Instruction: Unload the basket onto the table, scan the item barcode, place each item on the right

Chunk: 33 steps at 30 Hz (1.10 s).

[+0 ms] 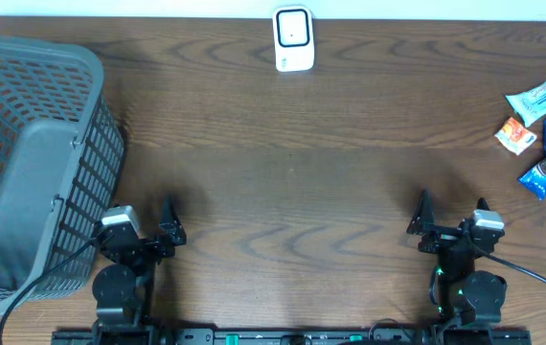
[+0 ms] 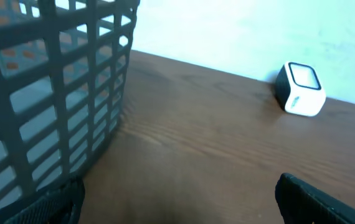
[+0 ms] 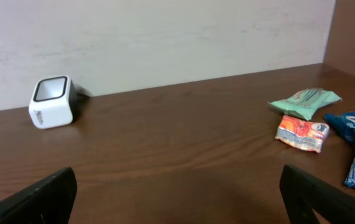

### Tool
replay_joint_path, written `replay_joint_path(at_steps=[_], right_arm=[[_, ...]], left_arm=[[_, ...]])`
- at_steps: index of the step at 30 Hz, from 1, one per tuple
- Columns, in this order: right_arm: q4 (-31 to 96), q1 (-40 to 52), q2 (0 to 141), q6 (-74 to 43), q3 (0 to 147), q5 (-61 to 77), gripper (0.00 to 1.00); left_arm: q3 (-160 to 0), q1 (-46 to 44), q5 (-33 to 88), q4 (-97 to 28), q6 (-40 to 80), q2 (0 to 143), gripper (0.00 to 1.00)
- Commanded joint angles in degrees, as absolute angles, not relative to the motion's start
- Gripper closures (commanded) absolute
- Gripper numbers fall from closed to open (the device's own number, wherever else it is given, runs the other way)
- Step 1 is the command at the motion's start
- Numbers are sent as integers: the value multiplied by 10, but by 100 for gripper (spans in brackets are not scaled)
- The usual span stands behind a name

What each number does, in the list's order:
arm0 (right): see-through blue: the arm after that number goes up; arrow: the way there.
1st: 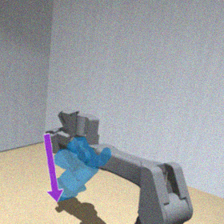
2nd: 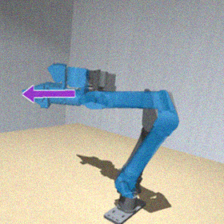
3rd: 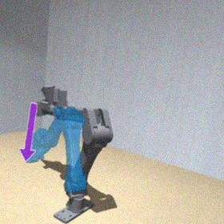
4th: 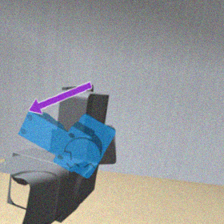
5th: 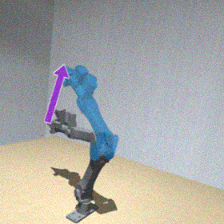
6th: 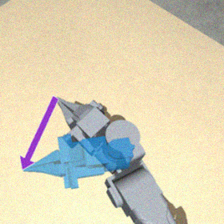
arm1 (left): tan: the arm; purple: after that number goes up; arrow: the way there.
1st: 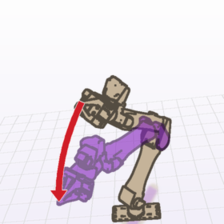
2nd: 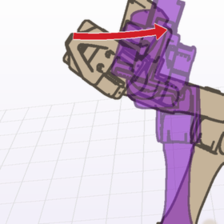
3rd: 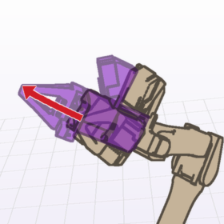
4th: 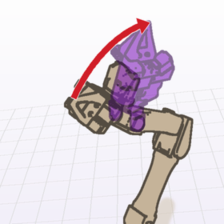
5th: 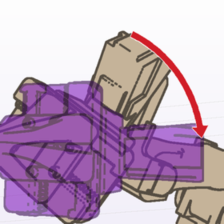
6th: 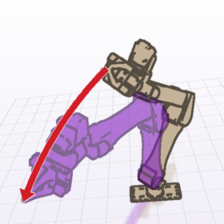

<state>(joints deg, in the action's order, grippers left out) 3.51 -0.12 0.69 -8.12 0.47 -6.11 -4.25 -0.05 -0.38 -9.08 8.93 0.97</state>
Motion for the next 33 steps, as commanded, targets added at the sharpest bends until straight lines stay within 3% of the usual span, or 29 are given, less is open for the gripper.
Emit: replay_joint_path(at_steps=[1,33], right_arm=[[36,3,3,-87,3,-68,1],[36,3,3,-88,3,-68,1]], left_arm=[[-26,1,-7,-93,81,1,2],[-25,-4,-4,-91,42,1,2]])
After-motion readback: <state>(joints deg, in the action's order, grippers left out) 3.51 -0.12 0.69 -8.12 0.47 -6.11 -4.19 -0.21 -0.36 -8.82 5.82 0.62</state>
